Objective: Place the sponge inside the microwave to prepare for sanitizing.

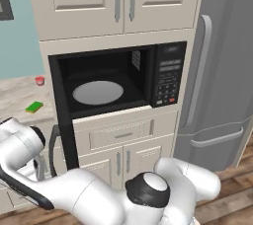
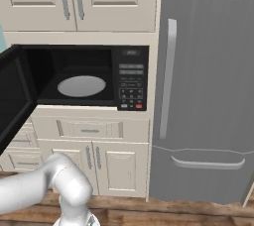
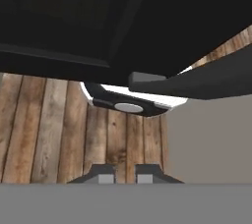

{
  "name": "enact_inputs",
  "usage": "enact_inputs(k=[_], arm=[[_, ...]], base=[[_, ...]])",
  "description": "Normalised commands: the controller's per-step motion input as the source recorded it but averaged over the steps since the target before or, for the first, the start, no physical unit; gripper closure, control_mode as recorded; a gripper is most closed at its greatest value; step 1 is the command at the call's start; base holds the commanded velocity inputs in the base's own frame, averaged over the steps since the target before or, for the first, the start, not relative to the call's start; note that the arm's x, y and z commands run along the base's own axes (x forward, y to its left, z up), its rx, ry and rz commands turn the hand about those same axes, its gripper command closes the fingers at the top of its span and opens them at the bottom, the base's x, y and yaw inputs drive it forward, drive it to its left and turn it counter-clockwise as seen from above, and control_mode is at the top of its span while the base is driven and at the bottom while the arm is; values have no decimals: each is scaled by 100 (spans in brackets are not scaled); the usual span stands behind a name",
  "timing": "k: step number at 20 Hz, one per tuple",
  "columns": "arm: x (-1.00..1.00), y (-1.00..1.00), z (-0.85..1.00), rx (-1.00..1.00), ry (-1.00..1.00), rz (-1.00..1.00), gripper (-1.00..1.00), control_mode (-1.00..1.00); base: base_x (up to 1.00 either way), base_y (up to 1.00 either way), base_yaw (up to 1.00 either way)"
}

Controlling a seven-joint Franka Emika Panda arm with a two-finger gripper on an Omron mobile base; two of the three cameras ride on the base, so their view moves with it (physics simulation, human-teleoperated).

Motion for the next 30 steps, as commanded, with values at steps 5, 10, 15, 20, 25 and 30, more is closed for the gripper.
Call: enact_inputs(k=[5, 10, 15, 20, 25, 30], arm=[[-63, 10, 0, 0, 0, -14, -100, -100], [-58, 20, 0, 0, 0, -4, -100, -100], [-51, 41, 9, -5, -6, 0, -100, -100], [-65, 52, 0, 0, -1, 0, -100, -100], [-100, 6, 0, -1, -14, 0, -100, -100], [-100, -25, 28, 2, -8, 0, -100, -100]], base=[[0, 0, 0], [0, 0, 0], [0, 0, 0], [0, 0, 0], [0, 0, 0], [0, 0, 0]])
